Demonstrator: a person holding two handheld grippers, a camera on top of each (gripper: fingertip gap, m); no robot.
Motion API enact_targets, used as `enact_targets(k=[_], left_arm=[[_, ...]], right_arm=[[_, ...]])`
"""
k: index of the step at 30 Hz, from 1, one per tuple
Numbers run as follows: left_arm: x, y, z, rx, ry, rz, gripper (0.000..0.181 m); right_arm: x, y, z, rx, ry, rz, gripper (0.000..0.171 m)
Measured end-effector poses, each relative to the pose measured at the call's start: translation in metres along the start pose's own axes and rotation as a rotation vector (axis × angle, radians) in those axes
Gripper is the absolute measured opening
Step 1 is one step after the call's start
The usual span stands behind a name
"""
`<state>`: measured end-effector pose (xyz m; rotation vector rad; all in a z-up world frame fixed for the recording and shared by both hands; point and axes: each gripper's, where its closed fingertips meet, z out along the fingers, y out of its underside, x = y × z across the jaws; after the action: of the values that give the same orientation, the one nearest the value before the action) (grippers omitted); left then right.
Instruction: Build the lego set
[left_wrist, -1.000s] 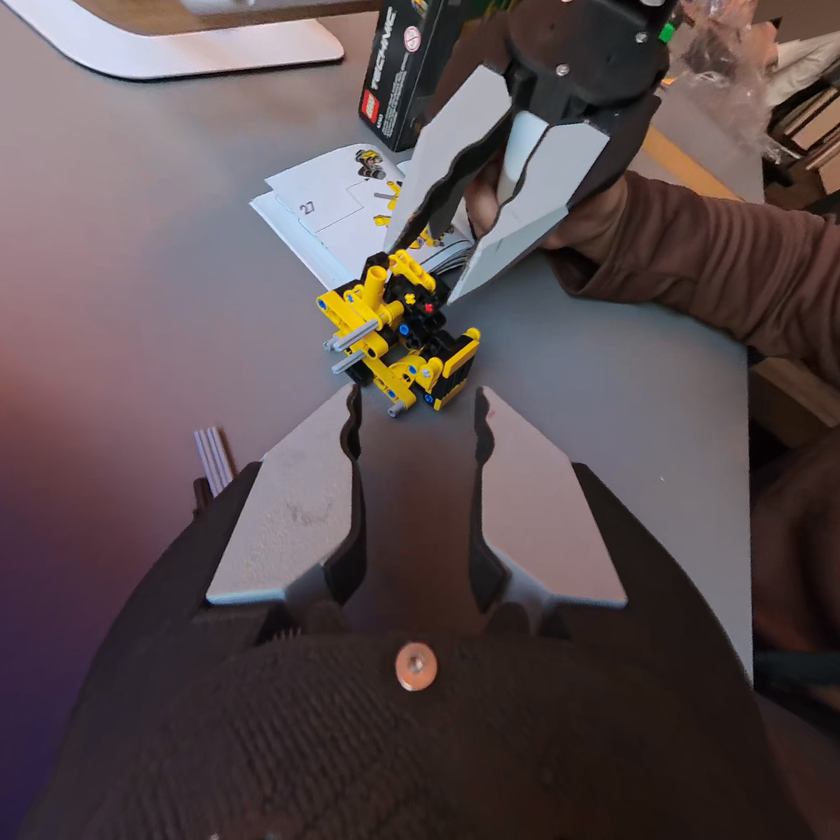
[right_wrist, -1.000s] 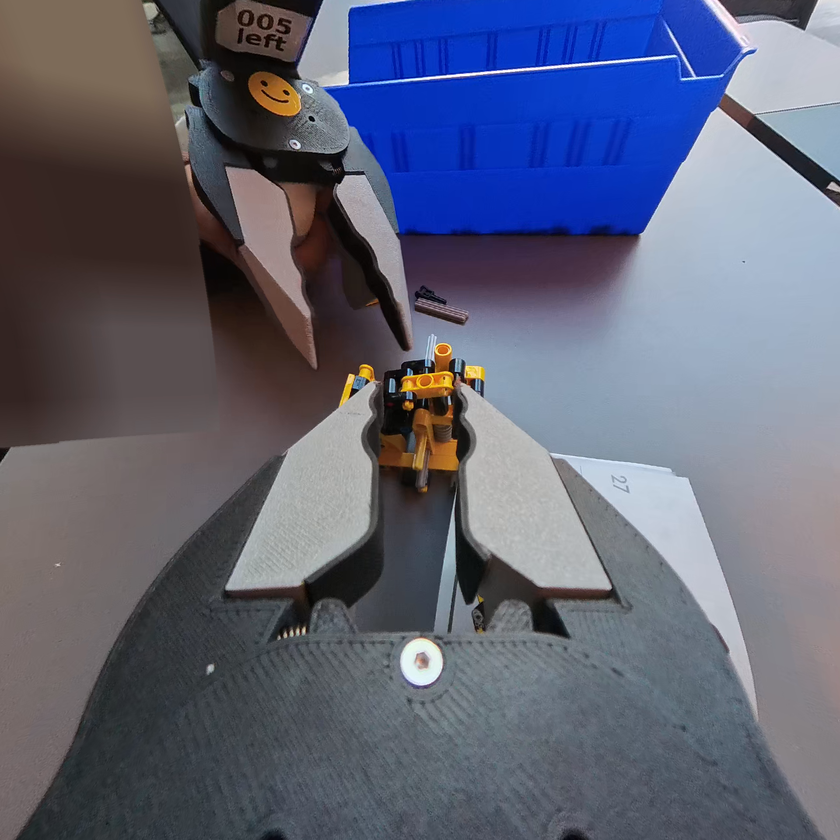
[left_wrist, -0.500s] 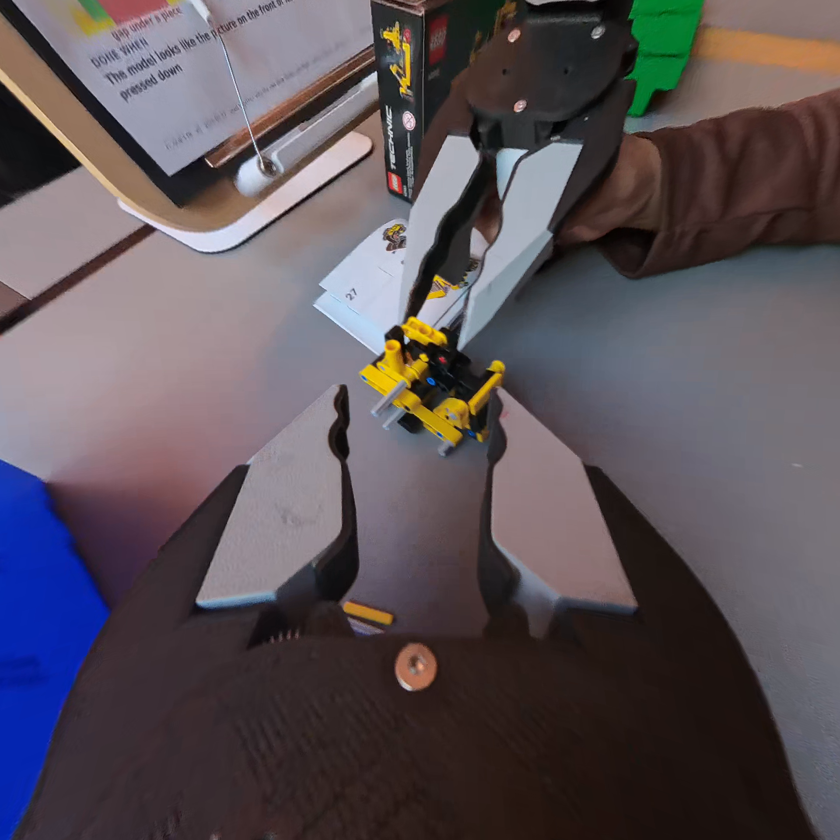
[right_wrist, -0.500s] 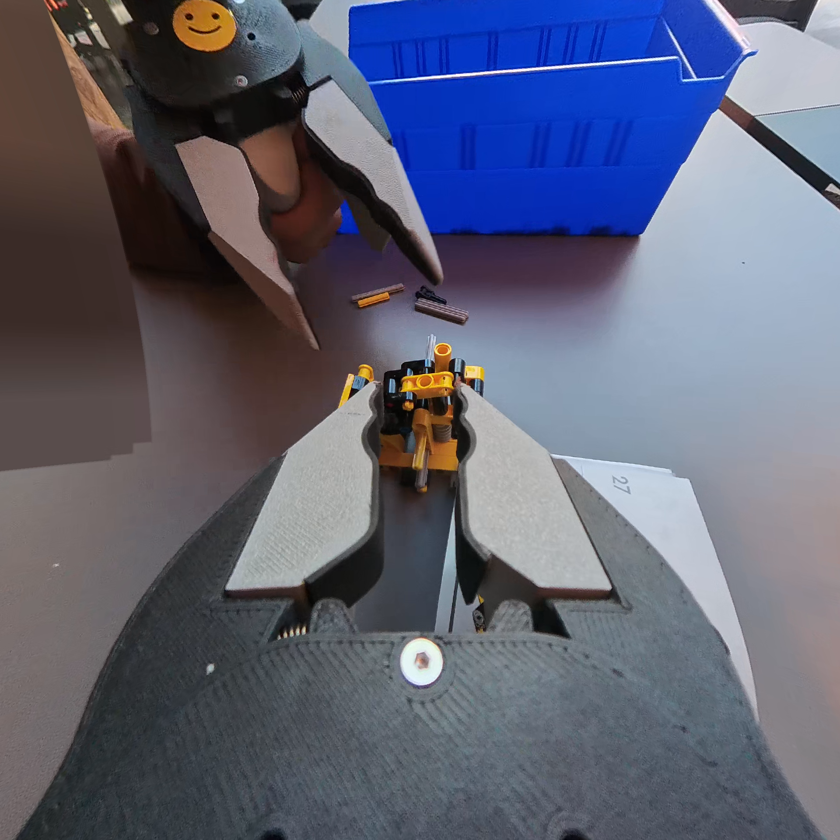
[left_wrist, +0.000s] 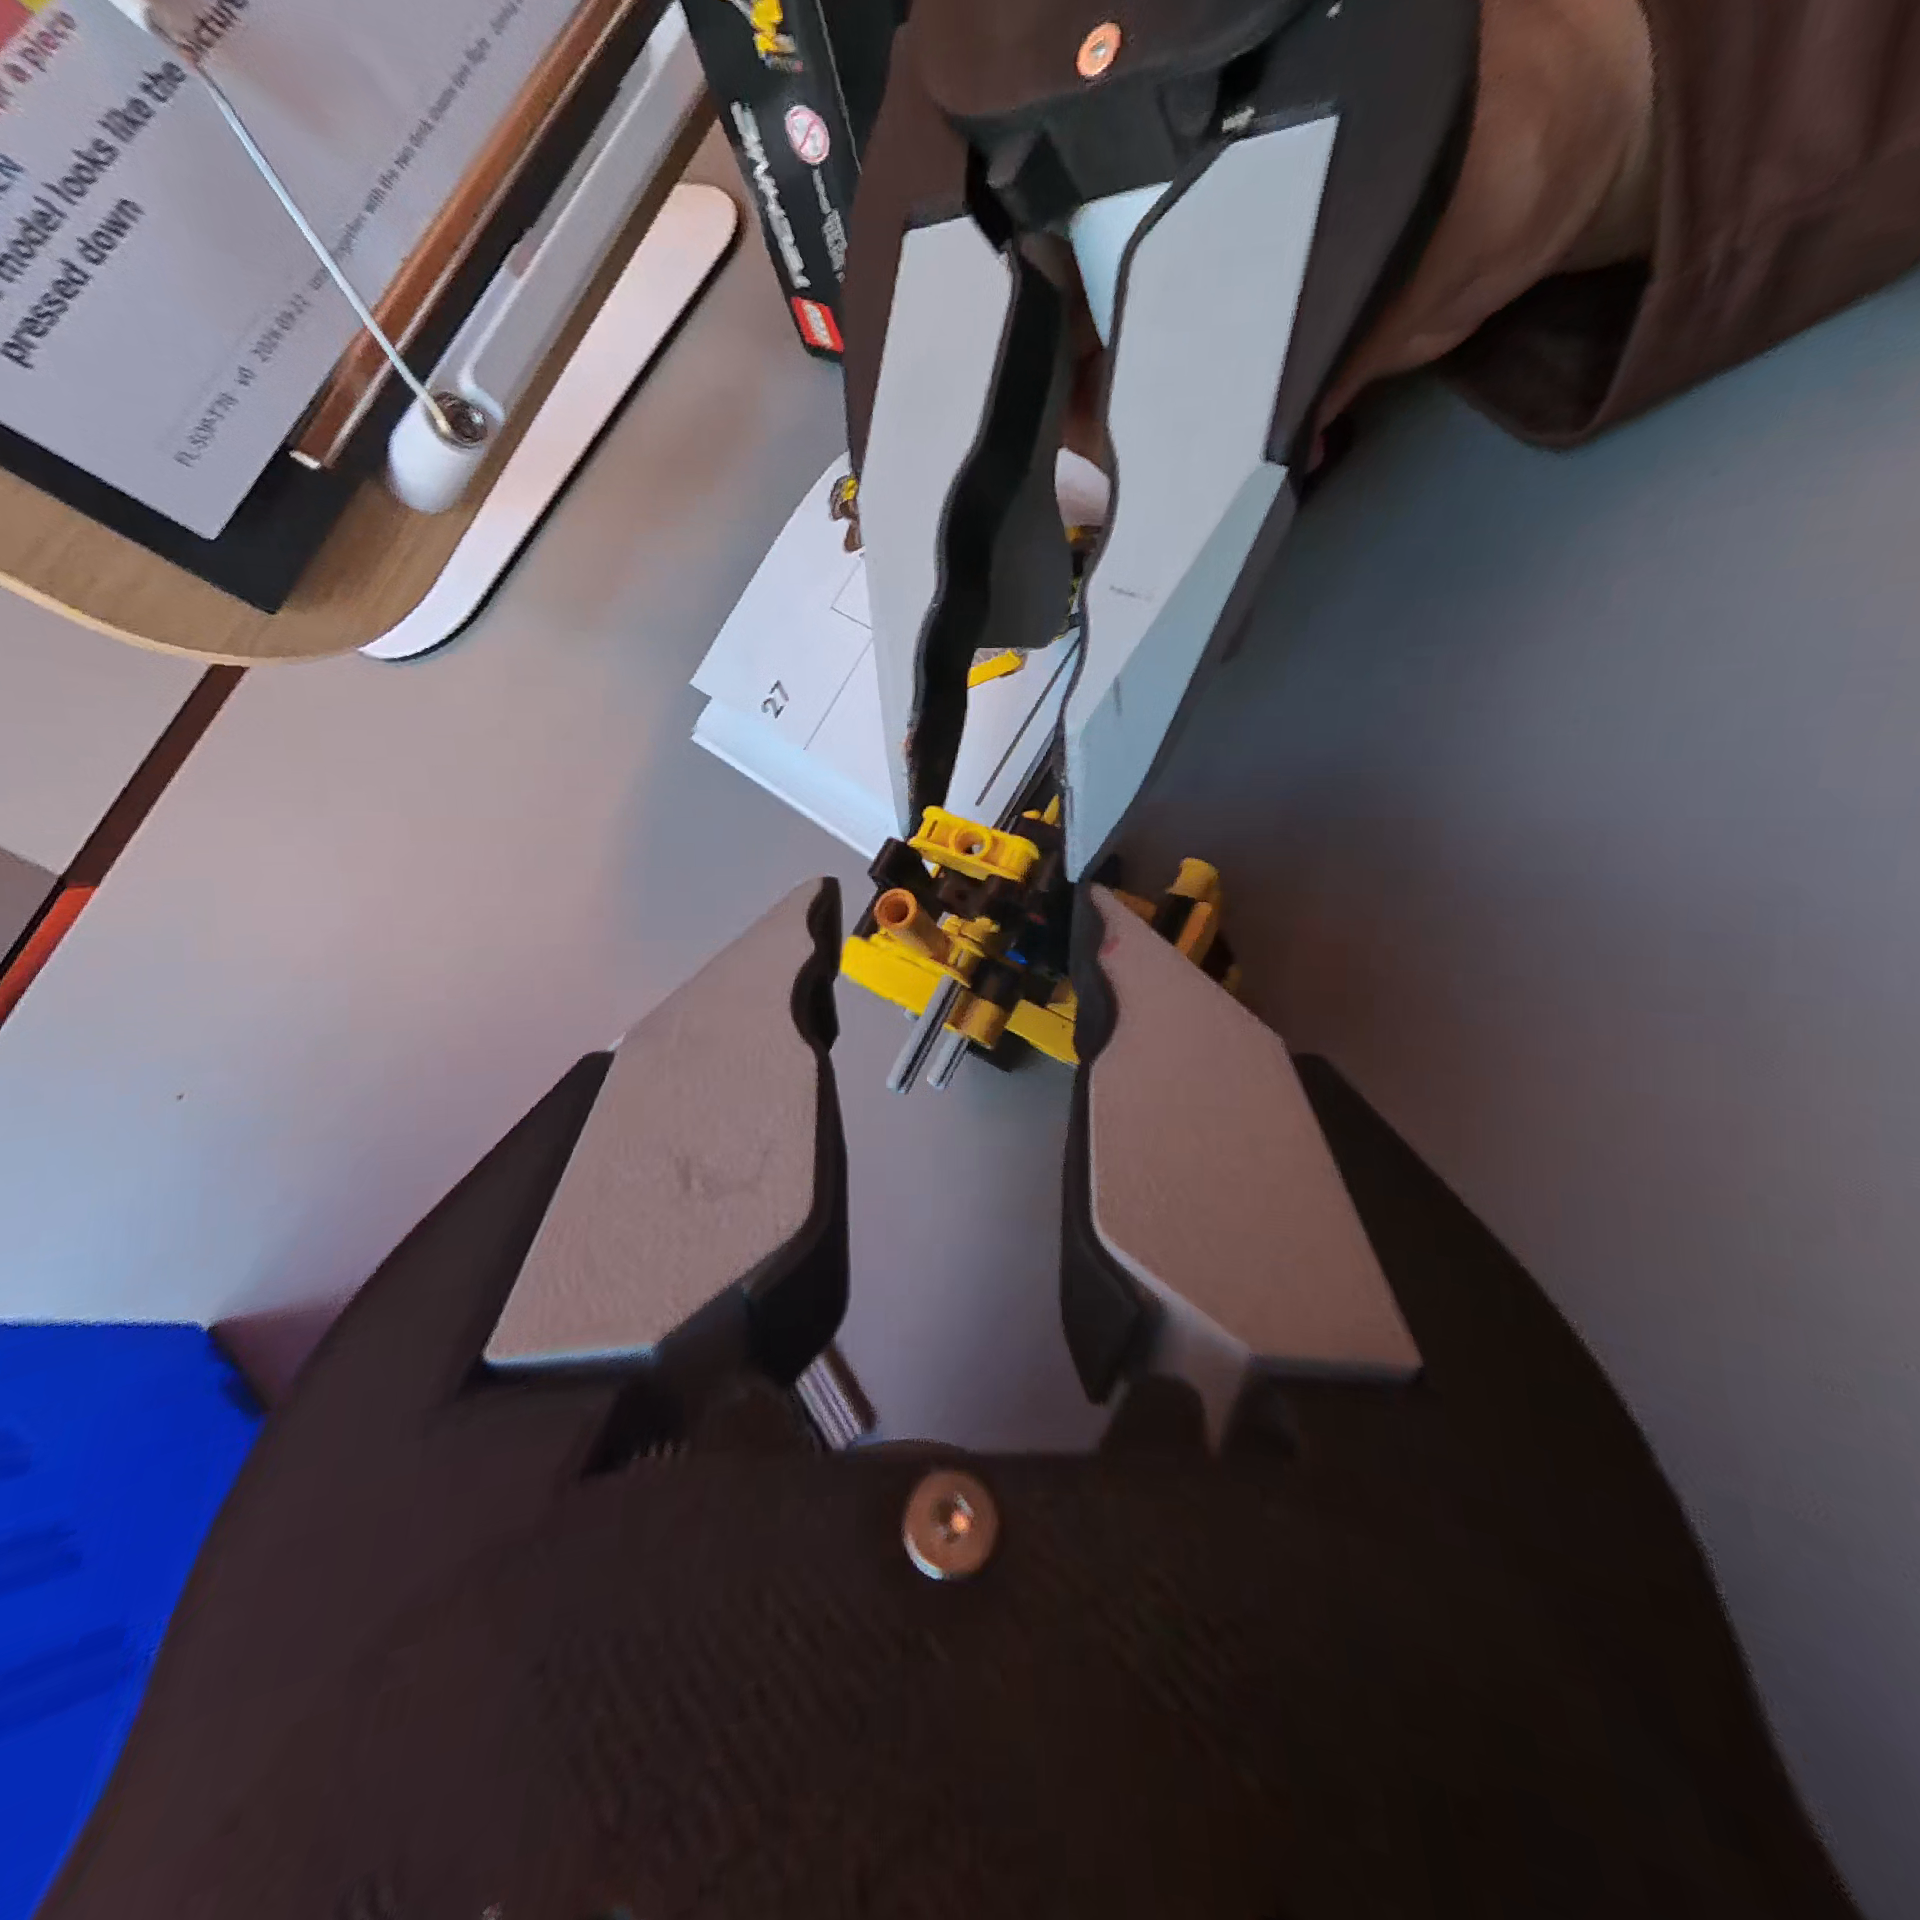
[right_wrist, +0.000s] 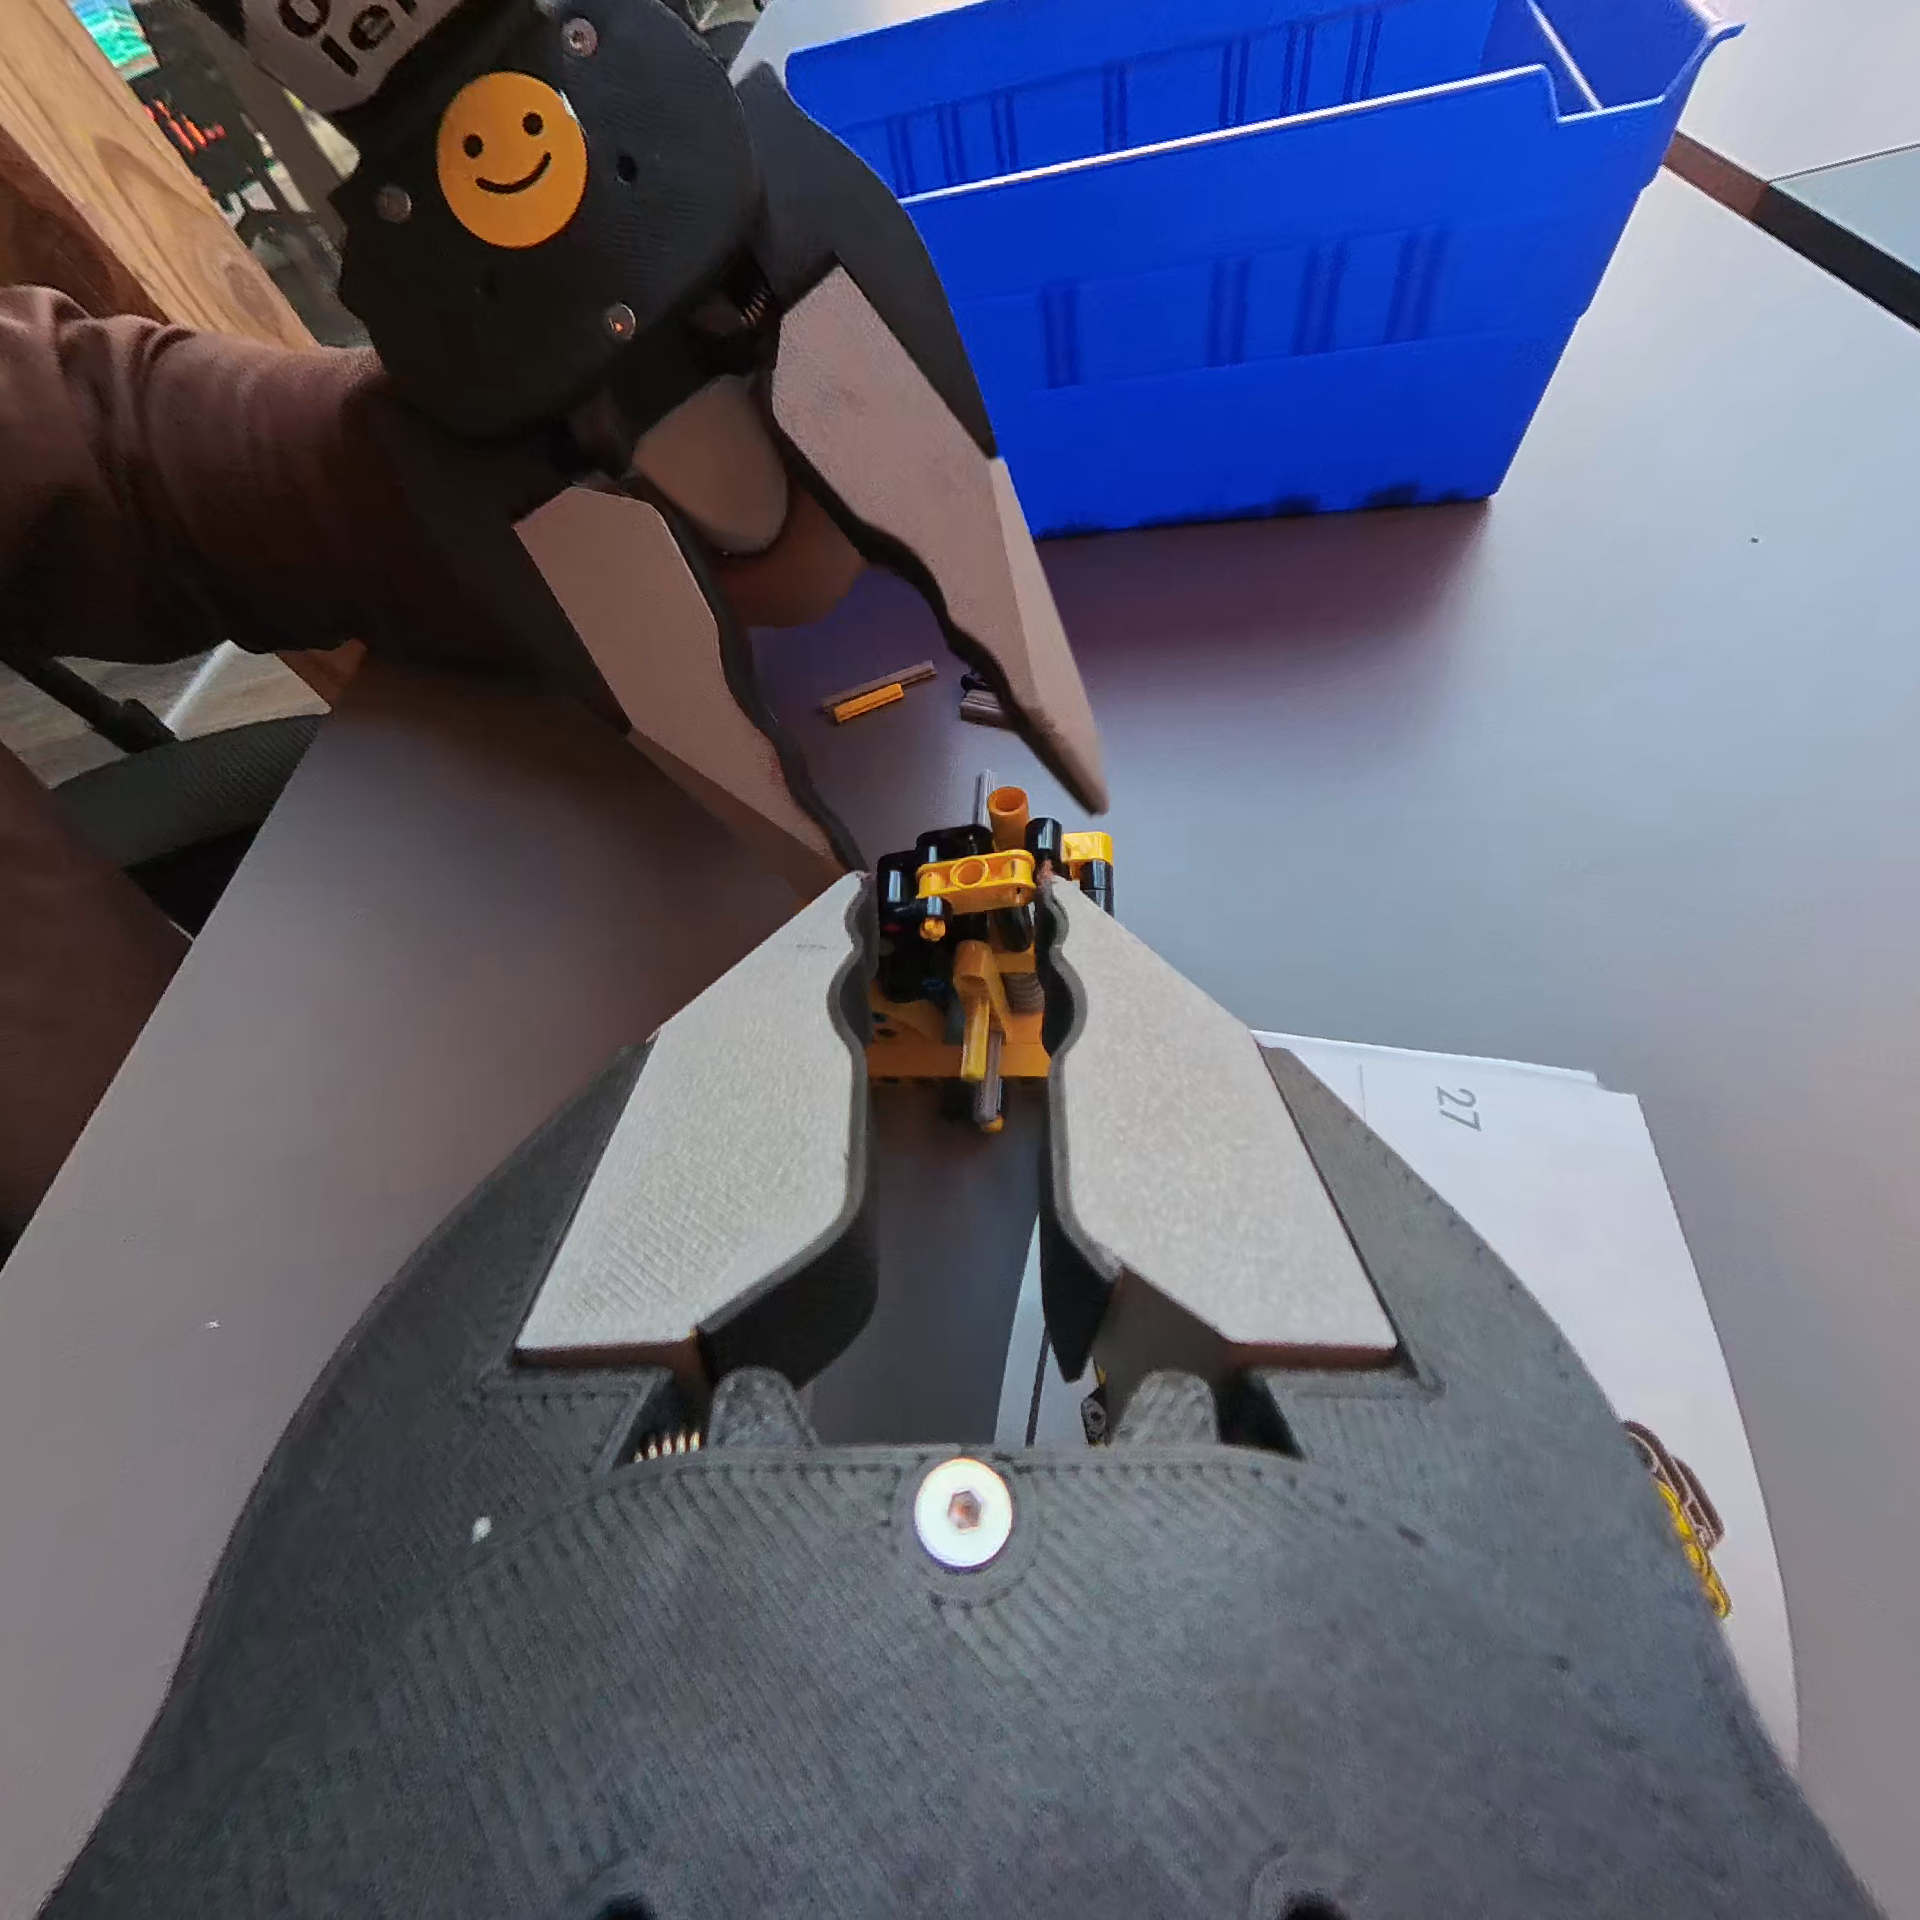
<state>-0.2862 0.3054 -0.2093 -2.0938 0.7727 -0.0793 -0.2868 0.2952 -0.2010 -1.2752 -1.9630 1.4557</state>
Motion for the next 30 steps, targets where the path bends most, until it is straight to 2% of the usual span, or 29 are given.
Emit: enact_targets(k=[2, 9, 15, 19, 22, 30], left_arm=[[0.003, 0.000, 0.001, 0.010, 0.042, -0.009, 0.036], [0.005, 0.002, 0.000, 0.062, 0.116, -0.068, 0.033], [0.005, 0.003, 0.001, 0.071, 0.135, -0.102, 0.033], [0.005, 0.004, 0.000, 0.077, 0.132, -0.104, 0.032], [0.005, 0.004, 0.000, 0.079, 0.141, -0.109, 0.032], [0.005, 0.004, 0.001, 0.089, 0.145, -0.129, 0.031]], right_arm=[[0.000, 0.000, 0.000, 0.001, 0.002, 0.001, 0.026], [-0.003, 0.000, -0.001, -0.009, -0.021, -0.011, 0.033], [0.005, -0.005, -0.015, 0.000, 0.027, -0.035, 0.034], [0.013, -0.012, -0.026, 0.028, 0.043, 0.032, 0.032], [0.017, -0.003, -0.021, -0.005, 0.038, 0.072, 0.034], [0.010, 0.013, -0.008, -0.095, 0.068, -0.065, 0.035]])
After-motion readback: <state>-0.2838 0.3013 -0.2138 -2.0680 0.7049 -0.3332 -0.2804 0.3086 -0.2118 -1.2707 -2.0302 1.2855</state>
